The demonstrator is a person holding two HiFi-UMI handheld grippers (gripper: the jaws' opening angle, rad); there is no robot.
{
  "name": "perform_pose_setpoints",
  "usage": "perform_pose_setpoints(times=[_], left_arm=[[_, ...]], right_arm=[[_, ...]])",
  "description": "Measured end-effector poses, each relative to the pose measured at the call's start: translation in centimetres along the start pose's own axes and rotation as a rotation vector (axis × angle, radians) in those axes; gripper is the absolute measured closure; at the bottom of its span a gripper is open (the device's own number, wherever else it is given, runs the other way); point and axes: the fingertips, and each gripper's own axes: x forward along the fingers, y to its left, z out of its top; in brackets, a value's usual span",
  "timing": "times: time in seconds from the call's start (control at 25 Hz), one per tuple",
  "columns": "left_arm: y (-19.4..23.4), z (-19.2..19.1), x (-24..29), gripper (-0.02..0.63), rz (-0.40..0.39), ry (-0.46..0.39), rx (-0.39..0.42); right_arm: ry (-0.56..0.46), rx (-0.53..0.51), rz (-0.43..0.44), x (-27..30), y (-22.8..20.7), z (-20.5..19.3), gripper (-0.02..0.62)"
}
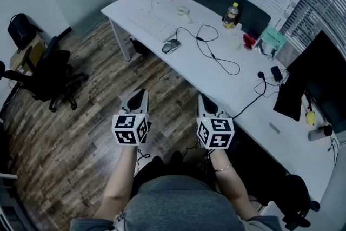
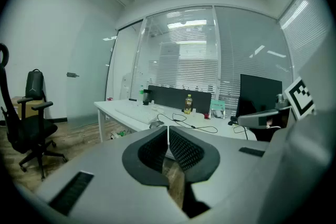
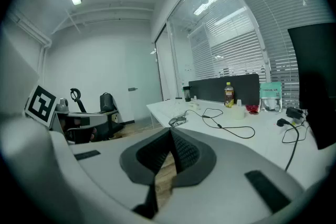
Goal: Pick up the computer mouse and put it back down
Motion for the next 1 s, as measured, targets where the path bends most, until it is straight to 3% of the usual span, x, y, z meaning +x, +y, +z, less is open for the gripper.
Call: perform_pose_setpoints(times=[0.76, 1.0], left_arm=[[-2.2, 0.3, 1.6, 0.571, -0.015, 0.016, 0.020], [-2.7, 0.9, 2.5, 0.476, -0.043, 0.012, 0.022]], right_arm=[[-0.021, 0.053, 0.040, 0.8, -2.2, 0.0, 0.589], [-0.017, 0.075, 0.037, 1.0, -2.8, -0.2, 0.588]])
